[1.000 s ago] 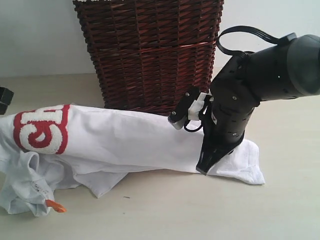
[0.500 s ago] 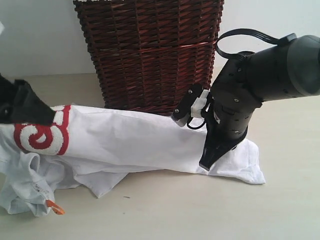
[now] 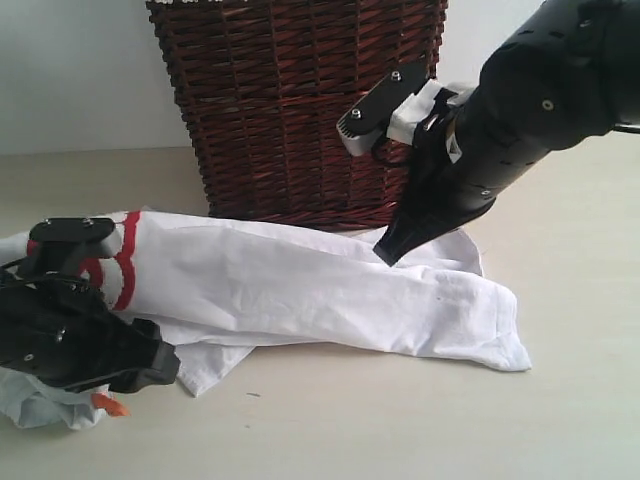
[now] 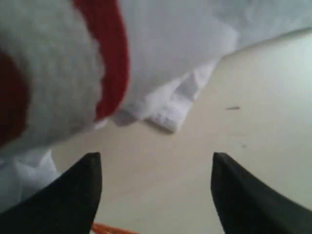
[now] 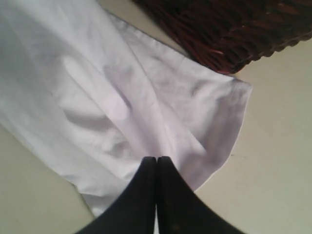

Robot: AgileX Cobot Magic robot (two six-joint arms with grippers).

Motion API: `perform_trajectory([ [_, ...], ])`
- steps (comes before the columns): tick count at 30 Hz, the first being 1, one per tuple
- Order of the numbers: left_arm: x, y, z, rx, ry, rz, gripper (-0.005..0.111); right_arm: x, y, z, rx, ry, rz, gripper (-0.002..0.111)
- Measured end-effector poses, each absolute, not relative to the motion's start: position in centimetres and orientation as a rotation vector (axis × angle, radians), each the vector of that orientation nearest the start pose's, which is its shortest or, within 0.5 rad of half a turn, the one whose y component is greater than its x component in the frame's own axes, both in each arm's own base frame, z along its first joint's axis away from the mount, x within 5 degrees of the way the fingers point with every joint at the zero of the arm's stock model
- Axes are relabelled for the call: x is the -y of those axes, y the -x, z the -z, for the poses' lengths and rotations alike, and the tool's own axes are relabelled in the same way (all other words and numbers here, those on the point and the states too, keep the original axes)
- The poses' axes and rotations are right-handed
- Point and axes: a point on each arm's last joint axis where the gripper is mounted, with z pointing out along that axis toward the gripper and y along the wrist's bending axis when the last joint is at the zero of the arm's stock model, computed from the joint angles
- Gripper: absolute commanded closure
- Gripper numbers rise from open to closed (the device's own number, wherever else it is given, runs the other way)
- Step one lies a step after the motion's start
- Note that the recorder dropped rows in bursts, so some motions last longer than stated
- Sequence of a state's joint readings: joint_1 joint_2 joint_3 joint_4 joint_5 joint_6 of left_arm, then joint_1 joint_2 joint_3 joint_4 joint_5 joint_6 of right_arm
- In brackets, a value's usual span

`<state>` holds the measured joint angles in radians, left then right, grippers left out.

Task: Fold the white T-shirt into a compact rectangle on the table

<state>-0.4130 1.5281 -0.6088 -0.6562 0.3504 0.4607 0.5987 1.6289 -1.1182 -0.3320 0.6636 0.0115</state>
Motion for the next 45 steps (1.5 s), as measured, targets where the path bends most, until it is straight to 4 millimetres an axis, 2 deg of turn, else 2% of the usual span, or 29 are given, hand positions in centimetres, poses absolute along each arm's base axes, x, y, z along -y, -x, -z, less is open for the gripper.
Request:
perform_trajectory([
  [2,12.2,-23.8,-13.9,-2.711,-0.405,0.404,0.057,-17.3,-28.6,-25.0,-2.374,0.998,0.128,0.108],
  [4,12.4,-24.6,-13.0,-2.724,-0.41,0.385,0.072,-17.4,-28.5,-25.3,-2.358,0.987,0.111,0.108],
  [8,12.8,-25.8,-13.0,-2.691,-0.403,0.372,0.107,-17.6,-28.6,-25.4,-2.343,0.976,0.088,0.108],
  [14,13.1,-25.5,-13.0,-2.731,-0.428,0.409,0.107,-17.6,-28.6,-25.4,-2.334,0.986,0.089,0.108],
  [17,13.2,-24.8,-13.0,-2.8,-0.465,0.462,0.107,-17.6,-28.6,-25.4,-2.334,0.986,0.089,0.108],
  [20,13.4,-23.9,-13.7,-2.843,-0.508,0.522,0.107,-17.6,-28.6,-25.5,-2.332,0.986,0.087,0.108],
  [25,13.4,-21.7,-16.6,-2.879,-0.615,0.662,0.107,-17.6,-28.6,-25.4,-2.332,0.985,0.086,0.108],
  [32,12.8,-16.8,-20.8,-3.013,-0.903,0.913,0.107,-17.6,-28.6,-25.4,-2.332,0.985,0.085,0.108],
  [35,12.6,-15.7,-22.1,-3.003,-0.906,0.965,0.107,-17.6,-28.6,-25.4,-2.33,0.991,0.087,0.108],
  [39,12.2,-14.7,-22.3,-3.024,-0.861,0.977,0.107,-17.6,-28.6,-25.4,-2.328,0.996,0.089,0.108],
  [45,12.6,-11.8,-20.4,-3.124,-0.921,1.018,0.107,-17.7,-28.8,-24.6,-2.363,1.014,0.106,0.108],
])
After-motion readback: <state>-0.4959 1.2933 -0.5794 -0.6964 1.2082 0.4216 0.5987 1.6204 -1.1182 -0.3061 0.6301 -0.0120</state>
